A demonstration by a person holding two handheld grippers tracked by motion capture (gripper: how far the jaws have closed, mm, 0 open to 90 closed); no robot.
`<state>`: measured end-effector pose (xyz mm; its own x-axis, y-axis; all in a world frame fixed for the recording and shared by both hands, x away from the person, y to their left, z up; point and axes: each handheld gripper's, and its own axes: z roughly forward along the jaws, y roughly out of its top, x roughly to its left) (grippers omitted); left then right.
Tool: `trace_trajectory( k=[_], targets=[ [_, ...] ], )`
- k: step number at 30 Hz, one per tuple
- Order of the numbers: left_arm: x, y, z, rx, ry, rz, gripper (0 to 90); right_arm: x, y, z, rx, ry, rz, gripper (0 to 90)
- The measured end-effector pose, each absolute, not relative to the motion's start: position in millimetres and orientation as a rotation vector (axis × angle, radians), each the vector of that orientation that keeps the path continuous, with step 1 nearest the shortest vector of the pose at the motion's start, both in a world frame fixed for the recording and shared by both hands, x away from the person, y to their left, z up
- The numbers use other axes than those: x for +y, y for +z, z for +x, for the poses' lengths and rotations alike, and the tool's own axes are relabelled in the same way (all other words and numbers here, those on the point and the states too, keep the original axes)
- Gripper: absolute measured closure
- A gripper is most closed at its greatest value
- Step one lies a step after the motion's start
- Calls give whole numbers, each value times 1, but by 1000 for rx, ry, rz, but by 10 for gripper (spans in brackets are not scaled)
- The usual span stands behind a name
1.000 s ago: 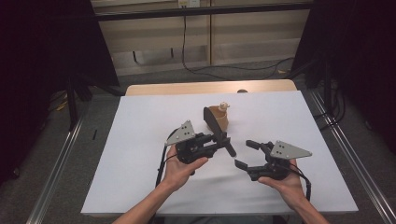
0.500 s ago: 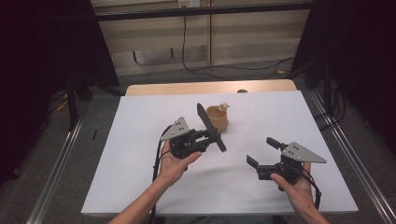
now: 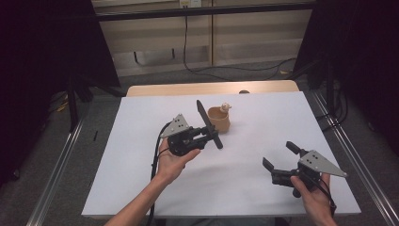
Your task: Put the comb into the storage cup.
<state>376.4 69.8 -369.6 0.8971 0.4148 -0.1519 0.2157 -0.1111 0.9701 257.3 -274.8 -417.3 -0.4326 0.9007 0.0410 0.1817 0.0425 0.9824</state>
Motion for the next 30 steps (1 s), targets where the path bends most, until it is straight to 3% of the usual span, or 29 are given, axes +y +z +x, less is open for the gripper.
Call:
trace_trajectory(
  k=[13, 30],
  targets=[
    [78, -372, 390, 562, 228, 1697, 727, -304, -428, 246, 1544, 1394, 1199, 0],
    [86, -355, 409, 584, 303, 1675, 727, -300, -434, 242, 1581, 1426, 1158, 0]
  ],
)
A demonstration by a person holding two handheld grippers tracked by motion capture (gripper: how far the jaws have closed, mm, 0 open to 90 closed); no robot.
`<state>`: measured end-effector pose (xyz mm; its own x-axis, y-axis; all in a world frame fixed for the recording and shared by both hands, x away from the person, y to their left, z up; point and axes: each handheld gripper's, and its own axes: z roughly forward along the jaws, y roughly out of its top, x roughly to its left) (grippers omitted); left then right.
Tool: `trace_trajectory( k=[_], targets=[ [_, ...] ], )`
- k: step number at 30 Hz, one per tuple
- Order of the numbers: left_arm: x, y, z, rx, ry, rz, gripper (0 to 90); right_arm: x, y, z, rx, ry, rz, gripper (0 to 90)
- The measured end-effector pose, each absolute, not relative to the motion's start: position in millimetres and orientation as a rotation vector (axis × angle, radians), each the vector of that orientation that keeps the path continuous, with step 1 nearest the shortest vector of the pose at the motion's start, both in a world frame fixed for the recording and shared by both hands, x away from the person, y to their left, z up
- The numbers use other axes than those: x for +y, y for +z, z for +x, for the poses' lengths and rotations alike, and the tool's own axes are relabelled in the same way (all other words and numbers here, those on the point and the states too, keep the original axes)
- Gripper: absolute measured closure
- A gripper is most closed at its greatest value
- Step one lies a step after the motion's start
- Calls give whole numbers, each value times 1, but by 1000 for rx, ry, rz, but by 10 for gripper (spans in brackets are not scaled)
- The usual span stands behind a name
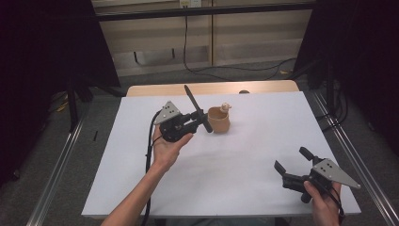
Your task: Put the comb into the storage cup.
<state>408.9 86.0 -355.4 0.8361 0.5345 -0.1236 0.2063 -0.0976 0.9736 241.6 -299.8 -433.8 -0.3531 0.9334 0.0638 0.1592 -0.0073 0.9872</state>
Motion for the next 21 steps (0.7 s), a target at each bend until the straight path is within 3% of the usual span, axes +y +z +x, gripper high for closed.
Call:
trace_trajectory(
  k=[21],
  targets=[
    [76, -346, 443, 638, 361, 1639, 727, -297, -436, 240, 1589, 1408, 1131, 0]
  ],
)
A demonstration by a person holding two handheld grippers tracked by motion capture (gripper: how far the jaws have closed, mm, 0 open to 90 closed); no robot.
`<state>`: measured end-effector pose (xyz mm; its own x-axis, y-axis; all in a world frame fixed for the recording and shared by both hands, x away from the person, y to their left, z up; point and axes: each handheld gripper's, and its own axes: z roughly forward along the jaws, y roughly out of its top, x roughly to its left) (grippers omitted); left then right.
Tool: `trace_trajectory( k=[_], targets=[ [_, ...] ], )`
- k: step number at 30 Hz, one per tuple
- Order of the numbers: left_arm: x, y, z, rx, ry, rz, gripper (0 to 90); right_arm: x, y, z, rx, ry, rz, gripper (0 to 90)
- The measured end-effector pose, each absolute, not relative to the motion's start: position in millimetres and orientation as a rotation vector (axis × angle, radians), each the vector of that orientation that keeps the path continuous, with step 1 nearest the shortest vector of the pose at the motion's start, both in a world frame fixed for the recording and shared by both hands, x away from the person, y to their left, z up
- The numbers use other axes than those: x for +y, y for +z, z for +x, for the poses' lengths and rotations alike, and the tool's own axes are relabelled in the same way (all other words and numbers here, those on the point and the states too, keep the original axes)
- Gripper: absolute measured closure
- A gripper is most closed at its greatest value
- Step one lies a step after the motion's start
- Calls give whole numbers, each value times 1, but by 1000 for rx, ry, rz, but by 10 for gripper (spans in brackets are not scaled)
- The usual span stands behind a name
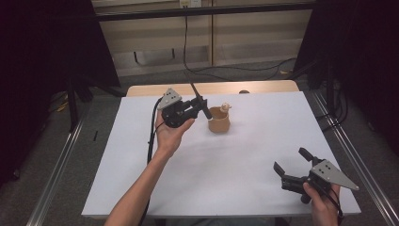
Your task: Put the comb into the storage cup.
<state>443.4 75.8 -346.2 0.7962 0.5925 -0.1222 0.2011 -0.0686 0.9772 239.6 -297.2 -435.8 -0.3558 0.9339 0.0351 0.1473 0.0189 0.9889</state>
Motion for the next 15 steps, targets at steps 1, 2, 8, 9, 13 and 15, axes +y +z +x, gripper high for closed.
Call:
trace_trajectory(
  k=[1, 2, 8, 9, 13, 15],
  targets=[
    [75, -346, 444, 636, 361, 1639, 727, -297, -436, 240, 1590, 1408, 1127, 0],
    [75, -344, 445, 638, 362, 1633, 727, -297, -436, 240, 1591, 1405, 1124, 0],
    [67, -343, 453, 645, 372, 1621, 727, -296, -436, 240, 1601, 1398, 1121, 0],
    [66, -342, 454, 646, 375, 1621, 727, -297, -436, 240, 1602, 1400, 1120, 0],
    [62, -344, 458, 648, 374, 1624, 727, -297, -437, 239, 1611, 1405, 1109, 0],
    [60, -345, 460, 650, 374, 1629, 727, -296, -437, 240, 1614, 1401, 1105, 0]
  ],
)
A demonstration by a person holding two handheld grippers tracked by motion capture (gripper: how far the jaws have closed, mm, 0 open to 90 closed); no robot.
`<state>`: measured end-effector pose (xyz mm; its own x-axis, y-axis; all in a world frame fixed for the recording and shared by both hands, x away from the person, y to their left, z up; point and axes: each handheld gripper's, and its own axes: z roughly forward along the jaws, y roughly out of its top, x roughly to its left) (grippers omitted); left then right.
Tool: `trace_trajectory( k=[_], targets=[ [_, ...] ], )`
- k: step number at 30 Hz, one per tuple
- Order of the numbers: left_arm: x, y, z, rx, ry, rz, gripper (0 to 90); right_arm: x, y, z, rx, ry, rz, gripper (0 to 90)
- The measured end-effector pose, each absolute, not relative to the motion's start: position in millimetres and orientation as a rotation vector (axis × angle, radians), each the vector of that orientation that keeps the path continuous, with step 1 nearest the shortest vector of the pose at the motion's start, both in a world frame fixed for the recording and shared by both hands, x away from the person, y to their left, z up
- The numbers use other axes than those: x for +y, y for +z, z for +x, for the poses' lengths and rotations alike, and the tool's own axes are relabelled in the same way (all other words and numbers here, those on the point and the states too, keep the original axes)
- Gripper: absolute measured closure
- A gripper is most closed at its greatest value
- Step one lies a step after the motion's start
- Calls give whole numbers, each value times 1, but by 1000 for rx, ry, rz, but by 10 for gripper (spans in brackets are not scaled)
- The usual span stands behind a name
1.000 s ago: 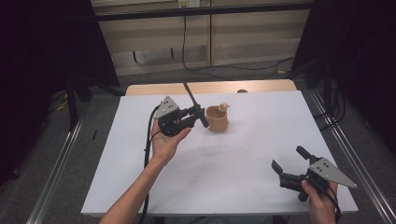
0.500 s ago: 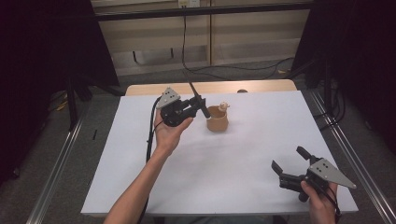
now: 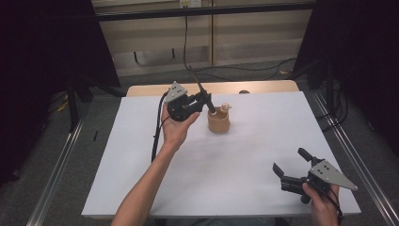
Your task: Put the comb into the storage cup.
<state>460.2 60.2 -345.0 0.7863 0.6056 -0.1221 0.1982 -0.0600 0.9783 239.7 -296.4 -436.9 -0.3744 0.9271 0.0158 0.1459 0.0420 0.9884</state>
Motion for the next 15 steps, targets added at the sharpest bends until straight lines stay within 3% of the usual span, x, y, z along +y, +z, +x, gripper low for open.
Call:
trace_trajectory(
  k=[15],
  targets=[
    [50, -362, 472, 664, 392, 1653, 727, -299, -438, 241, 1612, 1401, 1109, 0]
  ],
)
